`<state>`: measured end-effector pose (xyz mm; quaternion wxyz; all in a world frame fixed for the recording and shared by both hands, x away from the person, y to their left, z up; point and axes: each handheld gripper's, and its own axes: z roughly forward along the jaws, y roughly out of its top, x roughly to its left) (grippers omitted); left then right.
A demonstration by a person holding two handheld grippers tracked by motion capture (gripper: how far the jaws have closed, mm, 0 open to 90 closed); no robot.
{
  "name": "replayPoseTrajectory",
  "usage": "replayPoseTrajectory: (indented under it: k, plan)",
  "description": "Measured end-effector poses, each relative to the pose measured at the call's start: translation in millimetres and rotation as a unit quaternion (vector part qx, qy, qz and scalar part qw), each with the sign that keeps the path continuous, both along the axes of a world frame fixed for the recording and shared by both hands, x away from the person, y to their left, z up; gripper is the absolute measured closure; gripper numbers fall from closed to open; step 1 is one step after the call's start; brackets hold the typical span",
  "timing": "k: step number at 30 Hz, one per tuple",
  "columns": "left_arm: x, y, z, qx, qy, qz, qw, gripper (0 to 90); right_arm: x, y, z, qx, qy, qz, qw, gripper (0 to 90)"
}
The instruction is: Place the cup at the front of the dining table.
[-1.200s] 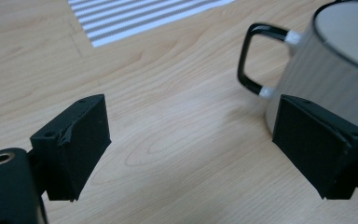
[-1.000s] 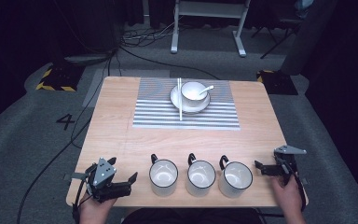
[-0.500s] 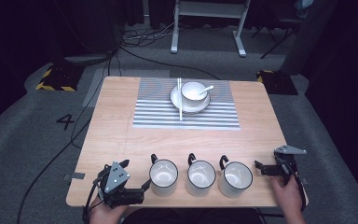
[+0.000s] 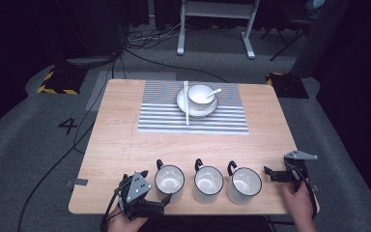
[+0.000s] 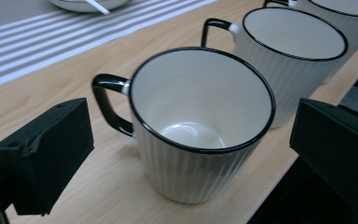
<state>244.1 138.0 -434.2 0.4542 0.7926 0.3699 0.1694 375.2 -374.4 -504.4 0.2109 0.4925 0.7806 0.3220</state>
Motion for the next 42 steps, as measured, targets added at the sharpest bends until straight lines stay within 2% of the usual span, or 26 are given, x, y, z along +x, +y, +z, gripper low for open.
replayPoseTrajectory:
  k: [2, 3, 5, 9, 12, 15, 19, 22, 24, 26, 28, 32, 33, 34, 35, 36, 42]
  plan:
    - [0.6, -1.0, -2.0, 0.005, 0.003, -0.002, 1.0, 0.0, 0.0, 0.0, 0.0, 0.0, 0.0, 0.0, 1.0, 0.4]
    - [1.8, -4.3, -7.9, 0.01, 0.012, -0.003, 0.9999, 0.0, 0.0, 0.0, 0.0, 0.0, 0.0, 0.0, 1.0, 0.4]
    - [2.8, -5.1, -9.9, 0.017, 0.012, -0.004, 0.9998, 0.0, 0.0, 0.0, 0.0, 0.0, 0.0, 0.0, 1.0, 0.4]
    - [7.0, -10.4, -19.7, 0.012, 0.031, -0.008, 0.9994, 0.0, 0.0, 0.0, 0.0, 0.0, 0.0, 0.0, 1.0, 0.4]
    - [10.2, -11.8, -25.6, 0.02, 0.039, -0.006, 0.999, 0.0, 0.0, 0.0, 0.0, 0.0, 0.0, 0.0, 1.0, 0.4]
    - [15.9, -13.2, -33.6, 0.008, 0.046, -0.003, 0.9989, 0.0, 0.0, 0.0, 0.0, 0.0, 0.0, 0.0, 1.0, 0.4]
    - [21.9, -17.9, -42.6, -0.008, 0.039, -0.017, 0.999, 0.0, 0.0, 0.0, 0.0, 0.0, 0.0, 0.0, 1.0, 0.4]
    - [24.5, -20.4, -45.5, -0.015, 0.036, -0.014, 0.9991, 0.0, -0.1, 0.0, 0.0, 0.0, 0.0, 0.0, 1.0, 0.4]
    - [27.9, -22.0, -48.5, -0.028, 0.044, -0.01, 0.9986, 0.0, -0.1, 0.0, 0.0, 0.0, 0.0, 0.0, 1.0, 0.4]
    - [28.6, -22.9, -50.1, -0.029, 0.042, -0.007, 0.9987, 0.0, 0.0, 0.0, 0.0, 0.0, 0.0, 0.0, 1.0, 0.4]
    - [31.0, -25.5, -54.7, -0.025, 0.025, -0.011, 0.9993, 0.0, 0.0, 0.0, 0.0, 0.0, 0.0, 0.0, 1.0, 0.4]
    - [33.8, -29.2, -61.3, -0.034, 0.028, -0.009, 0.999, 0.0, 0.0, 0.0, 0.0, 0.0, 0.0, 0.0, 1.0, 0.4]
    - [34.4, -30.3, -63.0, -0.032, 0.024, -0.007, 0.9992, 0.0, 0.0, 0.0, 0.0, 0.0, 0.0, 0.0, 1.0, 0.4]
    - [36.2, -31.6, -65.5, -0.025, 0.029, -0.01, 0.9992, 0.0, 0.0, 0.0, 0.0, 0.0, 0.0, 0.0, 1.0, 0.4]
    - [36.2, -31.6, -65.5, -0.025, 0.029, -0.01, 0.9992, 0.0, 0.0, 0.0, 0.0, 0.0, 0.0, 0.0, 1.0, 0.4]
    - [37.2, -31.7, -66.9, -0.023, 0.02, -0.016, 0.9994, 0.0, 0.0, 0.0, 0.0, 0.0, 0.0, 0.0, 1.0, 0.4]
    - [37.5, -31.7, -67.1, -0.023, 0.021, -0.016, 0.9994, 0.0, 0.0, 0.0, 0.0, 0.0, 0.0, 0.0, 1.0, 0.4]
